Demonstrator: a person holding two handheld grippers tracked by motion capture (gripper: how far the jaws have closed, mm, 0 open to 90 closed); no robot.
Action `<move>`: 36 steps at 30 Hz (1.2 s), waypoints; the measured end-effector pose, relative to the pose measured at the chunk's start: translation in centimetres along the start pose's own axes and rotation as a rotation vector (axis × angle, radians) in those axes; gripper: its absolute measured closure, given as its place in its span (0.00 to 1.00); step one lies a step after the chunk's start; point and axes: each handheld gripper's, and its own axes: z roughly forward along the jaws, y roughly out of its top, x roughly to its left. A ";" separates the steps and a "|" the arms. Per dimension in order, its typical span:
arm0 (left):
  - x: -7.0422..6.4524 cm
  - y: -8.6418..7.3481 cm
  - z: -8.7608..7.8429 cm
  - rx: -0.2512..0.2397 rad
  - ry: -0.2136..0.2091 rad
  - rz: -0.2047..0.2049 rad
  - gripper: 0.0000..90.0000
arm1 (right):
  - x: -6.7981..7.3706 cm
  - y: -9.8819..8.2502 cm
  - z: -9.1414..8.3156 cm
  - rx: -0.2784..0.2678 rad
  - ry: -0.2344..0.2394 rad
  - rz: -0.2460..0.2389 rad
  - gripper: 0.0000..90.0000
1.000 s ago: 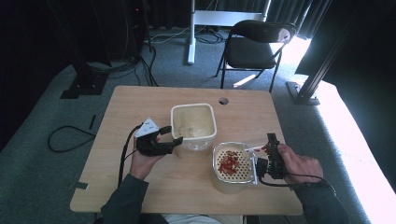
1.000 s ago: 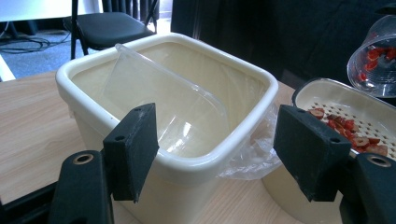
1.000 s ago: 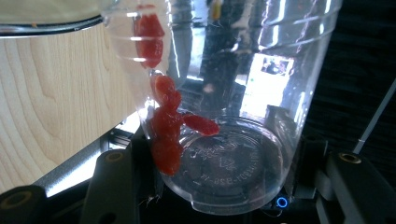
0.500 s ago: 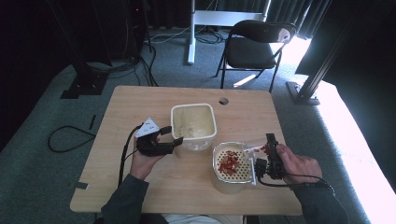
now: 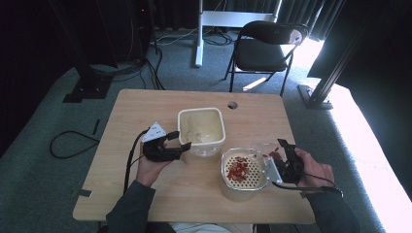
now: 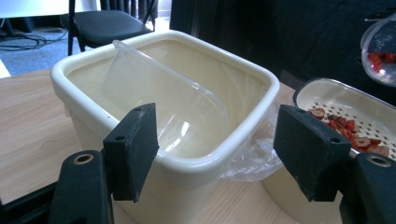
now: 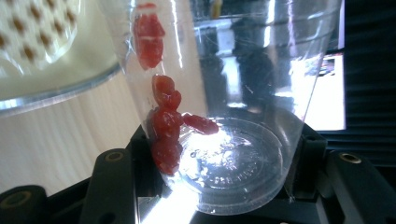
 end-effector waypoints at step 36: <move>0.2 -0.7 0.0 -0.001 0.002 -0.016 0.35 | -6.8 0.8 6.3 -0.456 0.514 0.901 0.48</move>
